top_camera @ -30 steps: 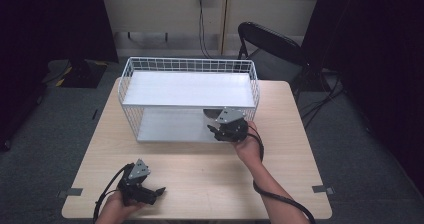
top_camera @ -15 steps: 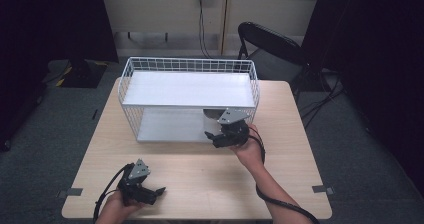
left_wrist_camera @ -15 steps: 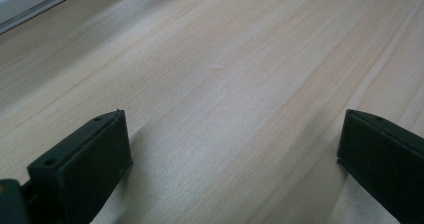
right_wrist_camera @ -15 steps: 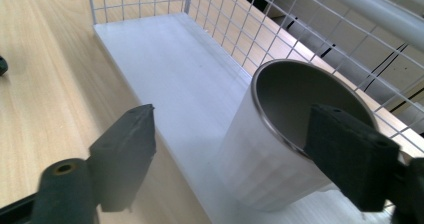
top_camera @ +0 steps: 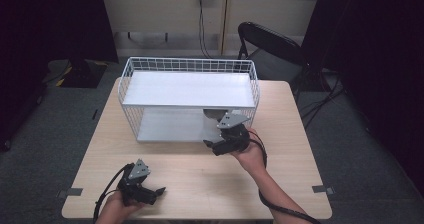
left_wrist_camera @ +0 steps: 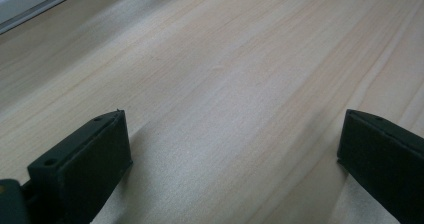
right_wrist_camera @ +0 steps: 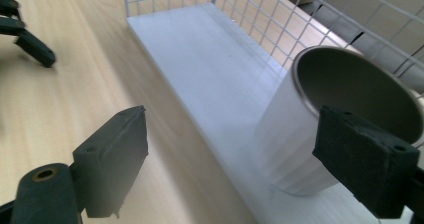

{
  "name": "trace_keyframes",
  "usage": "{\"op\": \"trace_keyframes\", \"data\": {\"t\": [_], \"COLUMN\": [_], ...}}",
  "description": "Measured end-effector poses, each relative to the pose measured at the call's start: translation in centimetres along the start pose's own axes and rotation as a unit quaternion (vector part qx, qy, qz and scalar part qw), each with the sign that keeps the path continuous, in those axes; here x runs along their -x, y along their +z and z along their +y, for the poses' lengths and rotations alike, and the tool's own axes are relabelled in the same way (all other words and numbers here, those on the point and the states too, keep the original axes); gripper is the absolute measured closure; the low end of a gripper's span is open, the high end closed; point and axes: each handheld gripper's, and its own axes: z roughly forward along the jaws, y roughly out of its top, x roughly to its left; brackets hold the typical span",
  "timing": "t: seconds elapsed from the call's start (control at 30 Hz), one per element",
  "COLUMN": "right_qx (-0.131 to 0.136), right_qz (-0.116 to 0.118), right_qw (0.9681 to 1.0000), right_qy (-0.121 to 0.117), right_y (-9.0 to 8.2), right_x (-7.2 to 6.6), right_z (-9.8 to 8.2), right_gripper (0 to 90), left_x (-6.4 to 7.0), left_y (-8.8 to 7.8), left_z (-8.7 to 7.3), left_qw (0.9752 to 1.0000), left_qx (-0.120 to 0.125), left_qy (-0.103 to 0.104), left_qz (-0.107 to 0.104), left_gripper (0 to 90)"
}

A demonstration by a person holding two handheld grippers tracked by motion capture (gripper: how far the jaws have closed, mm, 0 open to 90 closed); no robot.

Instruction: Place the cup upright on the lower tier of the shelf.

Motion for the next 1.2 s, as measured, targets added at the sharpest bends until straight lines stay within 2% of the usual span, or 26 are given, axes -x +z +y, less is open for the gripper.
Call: {"op": "trace_keyframes", "data": {"t": [0.2, 0.67, 1.2], "right_qx": [0.002, 0.003, 0.001], "right_qz": [0.012, 0.018, 0.022], "right_qw": [0.9999, 0.9998, 0.9992], "right_qy": [0.008, 0.013, 0.033], "right_y": [-0.7, -1.4, -3.9], "right_x": [-0.2, -0.1, 0.1], "right_z": [-0.2, -1.1, -3.9], "right_gripper": [13.6, 13.6, 13.7], "left_x": [0.0, 0.0, 0.0], "left_y": [0.0, 0.0, 0.0], "left_z": [0.0, 0.0, 0.0], "left_qw": [1.0000, 1.0000, 1.0000], "left_qx": [0.001, 0.001, 0.000], "left_qy": [0.000, 0.000, 0.001], "left_qz": [0.000, 0.001, 0.001], "left_gripper": [0.0, 0.0, 0.0]}}
